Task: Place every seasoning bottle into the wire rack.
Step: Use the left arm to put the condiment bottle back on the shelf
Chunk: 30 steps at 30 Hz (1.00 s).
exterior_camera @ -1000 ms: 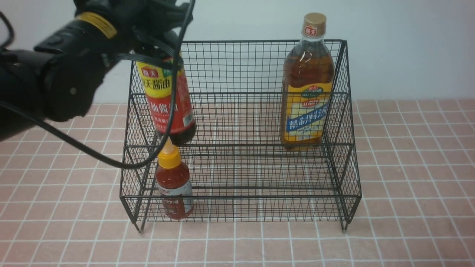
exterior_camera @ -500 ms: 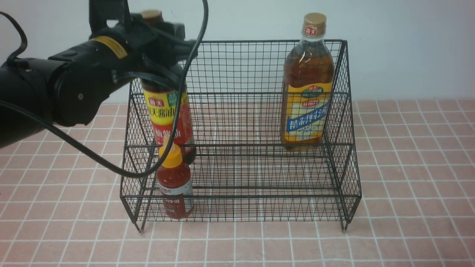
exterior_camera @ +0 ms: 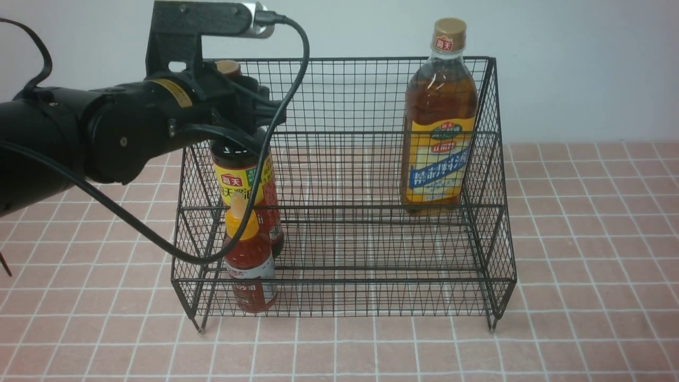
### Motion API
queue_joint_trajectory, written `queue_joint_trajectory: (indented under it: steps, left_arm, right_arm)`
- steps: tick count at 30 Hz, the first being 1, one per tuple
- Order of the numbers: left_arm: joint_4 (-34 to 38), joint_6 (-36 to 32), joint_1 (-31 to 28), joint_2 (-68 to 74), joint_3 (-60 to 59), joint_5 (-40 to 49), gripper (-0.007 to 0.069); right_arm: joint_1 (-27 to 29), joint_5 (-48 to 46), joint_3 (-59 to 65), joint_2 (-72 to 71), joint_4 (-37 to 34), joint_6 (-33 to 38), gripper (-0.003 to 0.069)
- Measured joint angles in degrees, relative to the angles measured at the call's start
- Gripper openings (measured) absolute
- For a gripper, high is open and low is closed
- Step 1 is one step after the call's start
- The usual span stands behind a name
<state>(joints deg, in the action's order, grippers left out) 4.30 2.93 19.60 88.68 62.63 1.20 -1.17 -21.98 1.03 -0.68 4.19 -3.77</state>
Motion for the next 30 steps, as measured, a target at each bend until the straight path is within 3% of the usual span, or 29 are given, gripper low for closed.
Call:
queue_joint_trajectory:
  steps: [10,19,30]
  left_arm:
    - [-0.1,0.05,0.0,0.0,0.38,3.46,0.0264]
    - [0.51,0.57,0.0,-0.05,0.38,7.54,0.038]
    - [0.77,0.57,0.11,-1.66,0.38,9.01,0.0386]
  right_arm:
    - [0.0,0.0,0.0,0.0,0.0,0.0,-0.0015]
    - [0.0,0.0,0.0,0.0,0.0,0.0,-0.0015]
    - [0.0,0.0,0.0,0.0,0.0,0.0,-0.0015]
